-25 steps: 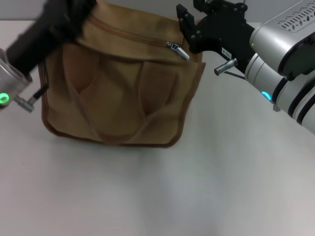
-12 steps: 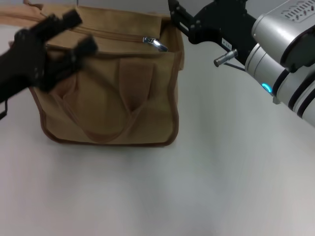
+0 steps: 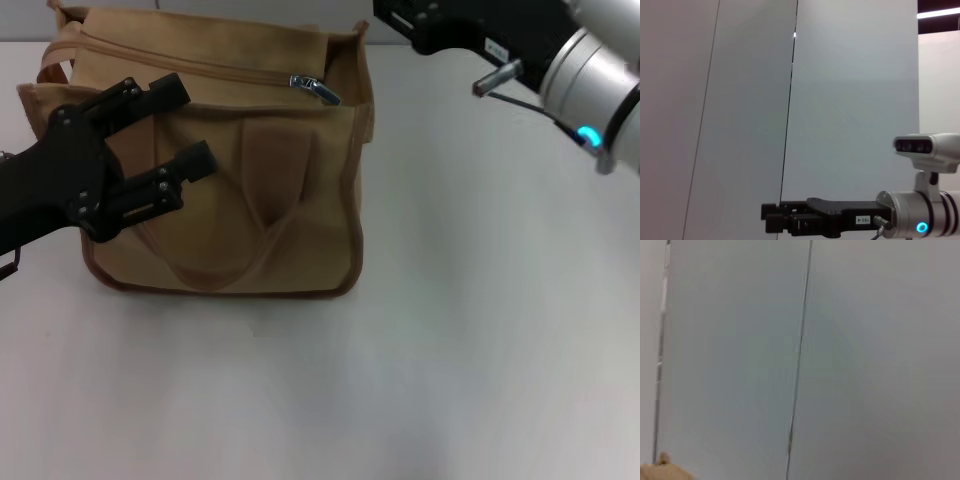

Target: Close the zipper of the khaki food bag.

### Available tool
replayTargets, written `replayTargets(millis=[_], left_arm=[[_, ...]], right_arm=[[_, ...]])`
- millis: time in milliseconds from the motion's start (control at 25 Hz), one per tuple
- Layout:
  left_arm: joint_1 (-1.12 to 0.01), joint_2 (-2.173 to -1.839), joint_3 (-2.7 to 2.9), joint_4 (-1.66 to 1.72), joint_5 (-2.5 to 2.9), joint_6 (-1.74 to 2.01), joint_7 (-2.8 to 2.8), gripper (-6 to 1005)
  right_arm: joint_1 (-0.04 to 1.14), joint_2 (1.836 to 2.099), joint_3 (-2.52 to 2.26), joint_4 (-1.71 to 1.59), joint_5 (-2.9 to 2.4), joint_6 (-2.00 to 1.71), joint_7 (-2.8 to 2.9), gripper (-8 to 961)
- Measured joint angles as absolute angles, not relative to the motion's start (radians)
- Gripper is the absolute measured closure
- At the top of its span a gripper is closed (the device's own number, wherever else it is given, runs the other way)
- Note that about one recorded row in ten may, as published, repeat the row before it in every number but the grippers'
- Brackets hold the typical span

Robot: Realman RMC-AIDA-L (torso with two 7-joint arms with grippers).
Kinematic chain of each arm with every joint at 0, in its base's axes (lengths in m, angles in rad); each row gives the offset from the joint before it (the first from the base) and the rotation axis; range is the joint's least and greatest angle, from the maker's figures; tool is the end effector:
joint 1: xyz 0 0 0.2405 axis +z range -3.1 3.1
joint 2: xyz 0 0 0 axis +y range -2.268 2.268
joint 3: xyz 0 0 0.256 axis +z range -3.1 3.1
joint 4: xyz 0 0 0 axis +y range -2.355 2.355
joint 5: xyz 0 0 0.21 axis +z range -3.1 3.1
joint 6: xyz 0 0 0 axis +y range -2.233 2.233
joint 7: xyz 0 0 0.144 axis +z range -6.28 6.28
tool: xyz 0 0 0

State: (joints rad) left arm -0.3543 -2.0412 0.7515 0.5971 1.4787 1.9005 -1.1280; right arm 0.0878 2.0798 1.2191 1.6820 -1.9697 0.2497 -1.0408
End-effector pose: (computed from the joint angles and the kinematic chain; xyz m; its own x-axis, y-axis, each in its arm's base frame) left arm -0.2549 0.2744 0.0504 0.5396 -0.0039 0.8419 0.3040 -0.9316 -0.1992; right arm 0.0999 0.3263 -0.0039 0.8181 0.0179 -0.5748 -0.4560 -0.5889 -0.6673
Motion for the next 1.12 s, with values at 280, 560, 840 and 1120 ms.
replayTargets(millis=[280, 560, 840, 1120], left_arm=[[-0.358, -2.044, 0.755, 0.599, 1.48, 1.906, -1.129, 241], [-0.361, -2.042, 0.766, 0.606, 1.51, 1.909, -1.139, 241], [-0.364, -2.036, 0.769, 0.61, 1.571, 1.92, -1.139, 241], [-0.365, -2.036, 0.77, 0.63, 1.589, 1.942, -1.144, 241]], right_arm=[[0.129, 2.081, 1.417, 1.69, -1.784, 0.651, -1.184, 316], [0.171, 2.081, 1.492, 1.755, -1.961, 0.931, -1.111, 316], [0.161, 2.081, 1.663, 1.72, -1.824, 1.154, -1.183, 316], [0.223, 2.079, 1.938, 1.614, -1.675, 1.473, -1.191, 316]])
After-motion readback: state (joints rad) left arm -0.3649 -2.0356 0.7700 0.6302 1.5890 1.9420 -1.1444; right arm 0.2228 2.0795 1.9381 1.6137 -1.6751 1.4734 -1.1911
